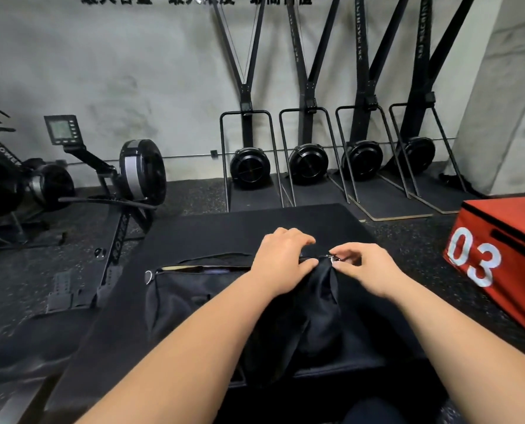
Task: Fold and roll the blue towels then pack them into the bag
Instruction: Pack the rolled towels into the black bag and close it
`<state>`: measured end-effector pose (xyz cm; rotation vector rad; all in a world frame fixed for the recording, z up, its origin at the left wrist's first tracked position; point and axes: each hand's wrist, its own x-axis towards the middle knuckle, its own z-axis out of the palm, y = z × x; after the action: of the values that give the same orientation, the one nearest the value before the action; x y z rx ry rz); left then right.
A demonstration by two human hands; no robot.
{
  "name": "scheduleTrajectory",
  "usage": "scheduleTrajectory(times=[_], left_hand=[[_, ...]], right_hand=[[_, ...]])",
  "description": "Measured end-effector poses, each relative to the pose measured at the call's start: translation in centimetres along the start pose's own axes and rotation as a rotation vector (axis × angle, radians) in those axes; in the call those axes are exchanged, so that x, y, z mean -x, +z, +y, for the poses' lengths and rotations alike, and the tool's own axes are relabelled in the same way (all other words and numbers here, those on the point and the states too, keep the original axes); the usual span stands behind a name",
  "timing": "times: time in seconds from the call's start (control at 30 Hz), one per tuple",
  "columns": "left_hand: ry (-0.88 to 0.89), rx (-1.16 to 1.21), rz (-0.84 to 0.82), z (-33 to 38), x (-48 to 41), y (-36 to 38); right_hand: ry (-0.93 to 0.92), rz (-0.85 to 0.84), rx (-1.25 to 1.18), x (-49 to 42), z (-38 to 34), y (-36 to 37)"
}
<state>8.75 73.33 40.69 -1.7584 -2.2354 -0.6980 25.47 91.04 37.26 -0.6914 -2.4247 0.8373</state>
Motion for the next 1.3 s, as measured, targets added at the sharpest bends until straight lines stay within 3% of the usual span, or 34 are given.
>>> scheduleTrajectory(times=[0.43,0.7,1.1,1.3], left_hand=[[-0.093,-0.067,-0.104,2.7,-1.6,4.2],[-0.131,-0.004,-0.024,2.6,-1.4,4.8],[-0.138,0.037,0.026,2.5,-1.3,5.2],[-0.096,0.040,0.131,2.7,-1.6,5.5]], right_hand=[[0.056,0.058,-0.088,-0.1,0.5,0.7],[0.093,0.093,-0.211,-0.1,0.5,1.2],[0.061,0.089,0.048,0.4,-0.8,0.5],[0.042,0.188,-0.050,0.6,-1.9,-0.1]])
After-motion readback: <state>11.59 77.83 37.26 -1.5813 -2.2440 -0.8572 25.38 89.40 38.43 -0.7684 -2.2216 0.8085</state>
